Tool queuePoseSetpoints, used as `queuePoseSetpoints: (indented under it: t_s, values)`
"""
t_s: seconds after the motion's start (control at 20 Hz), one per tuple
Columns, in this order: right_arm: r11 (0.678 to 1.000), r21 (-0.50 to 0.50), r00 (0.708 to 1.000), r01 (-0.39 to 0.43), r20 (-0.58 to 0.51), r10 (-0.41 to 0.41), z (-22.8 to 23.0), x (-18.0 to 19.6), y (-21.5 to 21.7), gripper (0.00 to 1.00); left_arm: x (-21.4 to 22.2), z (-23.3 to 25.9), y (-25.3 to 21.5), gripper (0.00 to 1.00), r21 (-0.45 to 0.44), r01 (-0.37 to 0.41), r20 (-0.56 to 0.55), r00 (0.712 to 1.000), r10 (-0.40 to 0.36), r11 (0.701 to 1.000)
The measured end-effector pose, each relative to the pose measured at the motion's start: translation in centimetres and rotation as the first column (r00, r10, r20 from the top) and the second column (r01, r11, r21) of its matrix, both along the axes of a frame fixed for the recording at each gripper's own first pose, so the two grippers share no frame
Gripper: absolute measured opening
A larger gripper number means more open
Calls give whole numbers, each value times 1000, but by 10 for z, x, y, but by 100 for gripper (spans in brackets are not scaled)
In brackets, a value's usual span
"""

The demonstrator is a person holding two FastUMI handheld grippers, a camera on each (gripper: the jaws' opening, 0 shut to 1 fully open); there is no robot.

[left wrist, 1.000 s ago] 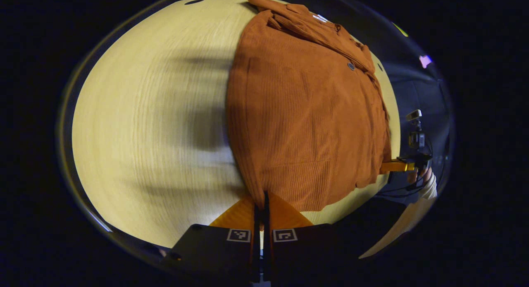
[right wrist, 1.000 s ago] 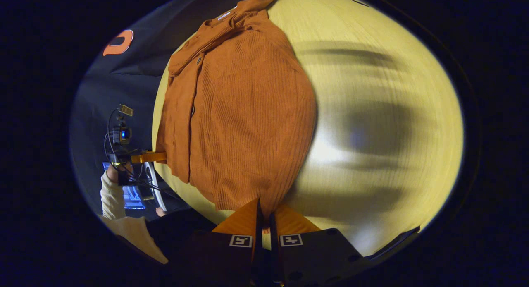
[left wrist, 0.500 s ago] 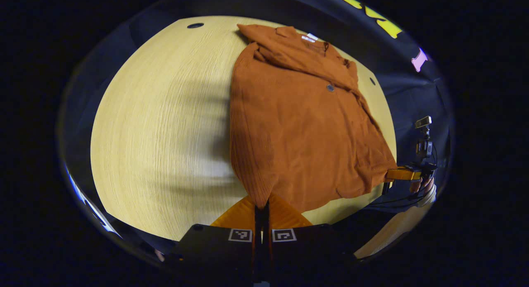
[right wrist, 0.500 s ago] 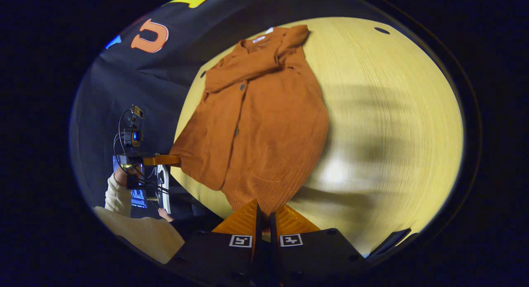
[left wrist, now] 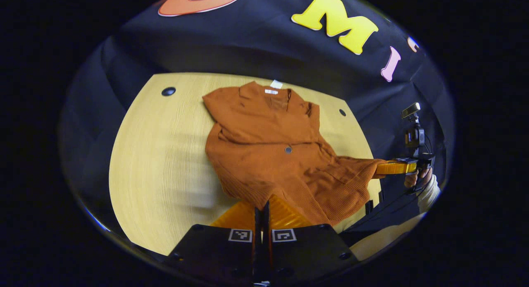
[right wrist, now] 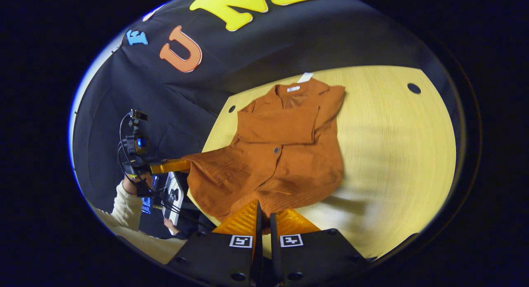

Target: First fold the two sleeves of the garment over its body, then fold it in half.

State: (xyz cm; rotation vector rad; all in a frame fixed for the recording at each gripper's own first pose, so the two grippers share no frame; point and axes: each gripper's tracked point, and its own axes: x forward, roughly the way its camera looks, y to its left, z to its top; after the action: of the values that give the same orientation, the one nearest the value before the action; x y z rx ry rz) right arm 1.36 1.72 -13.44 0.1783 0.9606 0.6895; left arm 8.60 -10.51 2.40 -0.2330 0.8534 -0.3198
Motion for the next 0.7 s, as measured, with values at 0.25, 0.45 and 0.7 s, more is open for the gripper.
queuePoseSetpoints:
  t_s: [0.25,0.45,0.7]
  values:
    - [1000,8,996,15,85,-16,55,68,21,10,72,39,1,4,-1,-17,85,996,17,1000]
    - [999,-9,995,54,88,-53,67,130,35,10,140,45,14,4,66,-39,109,994,32,997]
    - [981,20,980,193,36,-194,47,217,52,10,225,22,27,3,90,-77,116,991,67,993]
